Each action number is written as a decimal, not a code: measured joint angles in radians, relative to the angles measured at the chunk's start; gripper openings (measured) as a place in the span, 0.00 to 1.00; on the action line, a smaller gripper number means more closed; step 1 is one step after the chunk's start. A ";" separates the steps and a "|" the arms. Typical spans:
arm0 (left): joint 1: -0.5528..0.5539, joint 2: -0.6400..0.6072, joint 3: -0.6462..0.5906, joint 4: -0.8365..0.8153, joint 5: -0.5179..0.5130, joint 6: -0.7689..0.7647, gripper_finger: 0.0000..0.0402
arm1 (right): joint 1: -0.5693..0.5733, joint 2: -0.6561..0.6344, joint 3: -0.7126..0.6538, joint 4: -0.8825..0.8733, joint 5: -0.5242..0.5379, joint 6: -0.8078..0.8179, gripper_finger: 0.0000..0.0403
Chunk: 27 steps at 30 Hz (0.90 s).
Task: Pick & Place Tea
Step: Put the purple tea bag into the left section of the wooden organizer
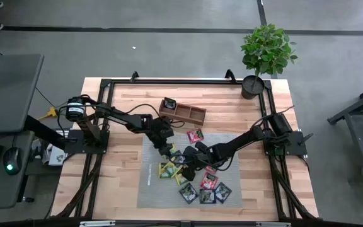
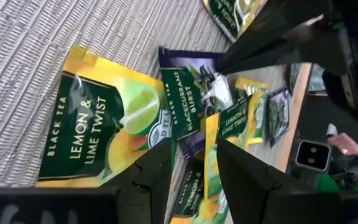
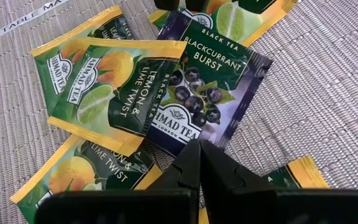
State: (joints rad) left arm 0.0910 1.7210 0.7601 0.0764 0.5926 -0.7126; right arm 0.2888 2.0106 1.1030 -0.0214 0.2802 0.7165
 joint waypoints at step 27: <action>-0.021 0.034 0.001 0.080 0.035 -0.053 0.32 | -0.024 0.002 0.000 0.034 0.015 -0.022 0.00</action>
State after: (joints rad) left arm 0.0701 1.7554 0.7609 0.1562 0.6281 -0.7653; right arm 0.2650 2.0125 1.1027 0.0123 0.2951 0.6949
